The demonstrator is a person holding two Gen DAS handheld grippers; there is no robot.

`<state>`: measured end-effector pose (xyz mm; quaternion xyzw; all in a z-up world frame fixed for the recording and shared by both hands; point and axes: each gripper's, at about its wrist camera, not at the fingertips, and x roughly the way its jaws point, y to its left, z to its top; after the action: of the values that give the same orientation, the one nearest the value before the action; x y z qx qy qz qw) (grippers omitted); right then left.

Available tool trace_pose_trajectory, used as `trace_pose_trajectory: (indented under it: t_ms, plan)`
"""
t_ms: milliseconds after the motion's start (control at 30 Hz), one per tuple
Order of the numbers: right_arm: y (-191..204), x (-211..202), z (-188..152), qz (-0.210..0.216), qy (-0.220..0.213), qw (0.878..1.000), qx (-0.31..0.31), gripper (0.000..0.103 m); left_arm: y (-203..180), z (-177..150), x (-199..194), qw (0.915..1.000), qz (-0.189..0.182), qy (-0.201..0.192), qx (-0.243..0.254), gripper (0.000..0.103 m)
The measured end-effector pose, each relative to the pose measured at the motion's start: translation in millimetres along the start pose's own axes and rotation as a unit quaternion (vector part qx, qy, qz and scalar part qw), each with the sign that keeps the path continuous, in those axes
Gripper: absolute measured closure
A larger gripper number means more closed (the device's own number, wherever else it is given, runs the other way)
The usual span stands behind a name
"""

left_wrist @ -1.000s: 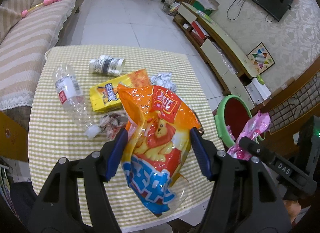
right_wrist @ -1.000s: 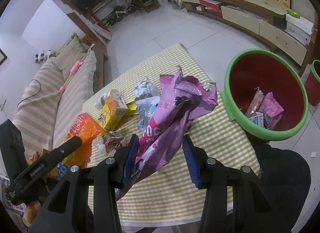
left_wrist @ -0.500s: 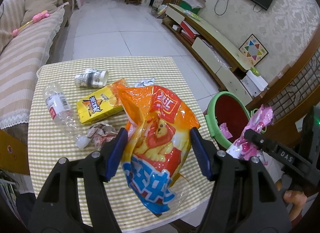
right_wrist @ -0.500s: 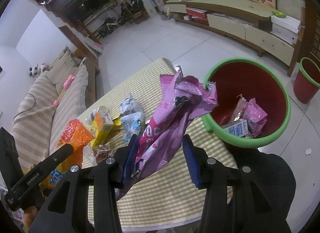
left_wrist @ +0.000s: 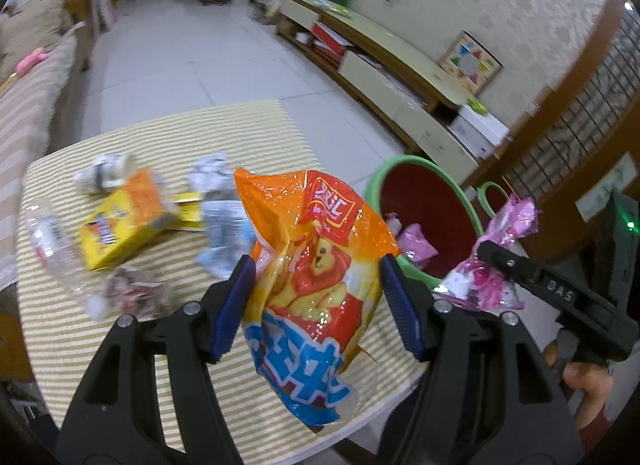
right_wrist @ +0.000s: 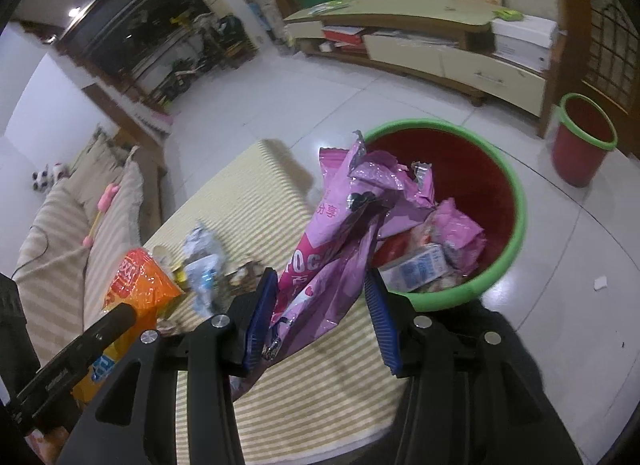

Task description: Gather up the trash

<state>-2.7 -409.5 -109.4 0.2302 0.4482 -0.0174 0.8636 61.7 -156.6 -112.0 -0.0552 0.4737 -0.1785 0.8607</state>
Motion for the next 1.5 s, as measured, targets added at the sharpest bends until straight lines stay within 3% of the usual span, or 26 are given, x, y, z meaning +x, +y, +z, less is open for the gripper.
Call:
trace_pose_trajectory:
  t_ms: [333, 600, 700, 733, 767, 800, 900, 1033, 1267, 1367, 1500]
  plan:
    - [-52, -2, 18, -0.052, -0.019, 0.998, 0.035, 0.057, -53, 27, 56, 0.9978, -0.05, 0.027, 0.035, 0.041]
    - [-72, 16, 30, -0.074, -0.024, 0.996, 0.043, 0.057, -97, 56, 95, 0.9943, -0.077, 0.048, 0.055, 0.041]
    - [-70, 28, 37, -0.066, -0.023, 0.997, 0.035, 0.054, -106, 69, 103, 0.9941, -0.089, 0.041, 0.048, 0.029]
    - [-70, 33, 40, -0.068, -0.019, 0.997, 0.033, 0.05, -108, 71, 106, 0.9944, -0.085, 0.04, 0.048, 0.018]
    - [-71, 36, 42, -0.074, -0.018, 0.997, 0.034, 0.039, -109, 74, 108, 0.9947, -0.081, 0.041, 0.048, 0.015]
    - [-72, 38, 43, -0.078, -0.02, 0.996, 0.038, 0.036, -109, 75, 109, 0.9946, -0.08, 0.043, 0.049, 0.015]
    - [-74, 36, 43, -0.077, -0.023, 0.995, 0.051, 0.036, -105, 75, 103, 0.9943, -0.087, 0.04, 0.049, 0.015]
    - [-72, 28, 38, -0.076, -0.029, 0.995, 0.055, 0.031, -84, 64, 84, 0.9956, -0.072, 0.028, 0.054, 0.015]
    - [-54, 23, 20, -0.067, -0.01, 0.997, 0.045, 0.03, -16, 29, 47, 0.9996, -0.022, 0.009, 0.013, 0.015]
    - [-37, 26, 8, -0.065, 0.006, 0.998, 0.026, 0.029, 31, 14, 27, 0.9994, 0.021, 0.0, -0.026, 0.015]
    - [-10, 32, -11, -0.054, 0.026, 0.998, 0.003, 0.029, 107, -7, 3, 0.991, 0.08, -0.007, -0.107, 0.015]
